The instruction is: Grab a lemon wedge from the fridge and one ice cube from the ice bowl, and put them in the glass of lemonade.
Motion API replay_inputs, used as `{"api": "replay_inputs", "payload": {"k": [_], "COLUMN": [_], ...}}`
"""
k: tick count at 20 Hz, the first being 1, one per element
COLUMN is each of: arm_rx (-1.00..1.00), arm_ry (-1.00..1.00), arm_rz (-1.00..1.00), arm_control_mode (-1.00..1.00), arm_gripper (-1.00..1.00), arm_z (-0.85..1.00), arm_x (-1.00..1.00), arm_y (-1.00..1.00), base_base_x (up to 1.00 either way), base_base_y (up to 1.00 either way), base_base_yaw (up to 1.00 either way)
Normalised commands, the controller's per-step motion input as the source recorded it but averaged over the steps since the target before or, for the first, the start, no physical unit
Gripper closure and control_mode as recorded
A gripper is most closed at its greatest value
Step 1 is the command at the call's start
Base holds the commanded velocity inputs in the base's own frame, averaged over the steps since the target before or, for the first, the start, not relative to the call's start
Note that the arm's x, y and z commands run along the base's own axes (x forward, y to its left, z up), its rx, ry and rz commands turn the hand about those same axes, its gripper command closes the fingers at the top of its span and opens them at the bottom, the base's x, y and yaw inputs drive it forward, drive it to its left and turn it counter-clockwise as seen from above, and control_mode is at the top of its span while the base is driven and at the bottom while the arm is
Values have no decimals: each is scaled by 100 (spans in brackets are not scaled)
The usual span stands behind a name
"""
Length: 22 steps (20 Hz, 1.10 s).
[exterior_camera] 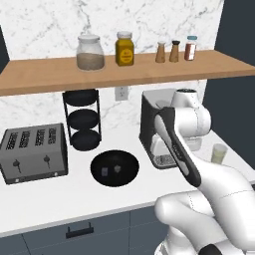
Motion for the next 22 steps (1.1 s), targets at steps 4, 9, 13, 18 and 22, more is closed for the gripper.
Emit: {"api": "replay_inputs", "payload": {"k": [4,9,13,18,22], "arm_rx": [1,3,0,0,2], "arm_ry": [0,0,0,1,1], "arm_rz": [1,0,0,0,-12], "arm_control_mode": [-100,-100,-100,-100,-100], "arm_gripper": [-100,-100,-100,-100,-100], "arm_z": [-34,-26,-17,-19,-9], "arm_x": [3,33,42,60,33], "arm_y": [99,100,92,70,11], "base_base_x": [0,0,0,0,0], "base_base_y": [0,0,0,0,0], "base_base_yaw": [0,0,0,0,0]}}
